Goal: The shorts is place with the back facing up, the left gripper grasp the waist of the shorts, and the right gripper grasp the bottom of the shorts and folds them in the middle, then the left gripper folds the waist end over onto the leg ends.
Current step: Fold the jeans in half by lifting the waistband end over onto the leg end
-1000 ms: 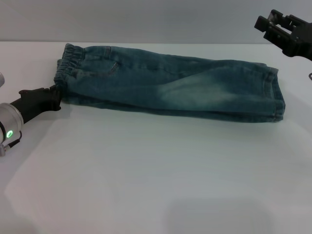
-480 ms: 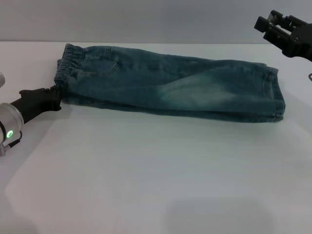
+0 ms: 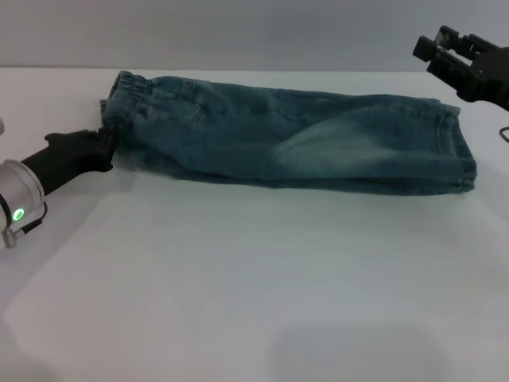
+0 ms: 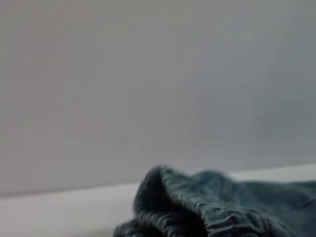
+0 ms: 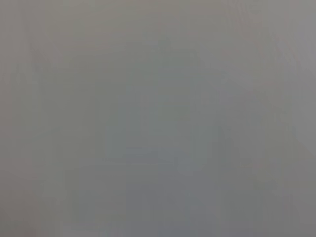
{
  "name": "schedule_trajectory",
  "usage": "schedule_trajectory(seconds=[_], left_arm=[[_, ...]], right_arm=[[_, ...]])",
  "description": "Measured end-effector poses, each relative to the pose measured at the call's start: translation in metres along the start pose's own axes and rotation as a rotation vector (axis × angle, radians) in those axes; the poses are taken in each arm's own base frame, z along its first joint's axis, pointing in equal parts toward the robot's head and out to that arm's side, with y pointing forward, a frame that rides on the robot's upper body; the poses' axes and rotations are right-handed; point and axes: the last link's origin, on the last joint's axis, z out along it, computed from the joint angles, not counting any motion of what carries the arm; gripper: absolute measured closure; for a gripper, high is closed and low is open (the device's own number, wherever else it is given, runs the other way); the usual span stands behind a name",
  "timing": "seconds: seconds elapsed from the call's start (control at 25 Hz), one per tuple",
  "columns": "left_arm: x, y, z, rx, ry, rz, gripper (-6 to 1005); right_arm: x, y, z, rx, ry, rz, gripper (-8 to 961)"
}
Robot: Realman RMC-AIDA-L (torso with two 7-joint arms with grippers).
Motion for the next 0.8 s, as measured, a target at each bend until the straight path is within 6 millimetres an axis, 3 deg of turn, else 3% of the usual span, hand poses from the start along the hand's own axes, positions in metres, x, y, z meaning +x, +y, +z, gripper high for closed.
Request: schedule_trajectory(seconds=[0.4,0.8], left_arm=[[0.027,0.019,-0.007,-0.17,0.151,0.005,968],[0.061,0.041,0.001,-0.302,0.295,-0.013,970]], right_arm=[[0.021,-0.008,0.009,0.086,0.061,-0.021,466],[0.034,-0.014,0.027,0.155,0.123,0.009,466]])
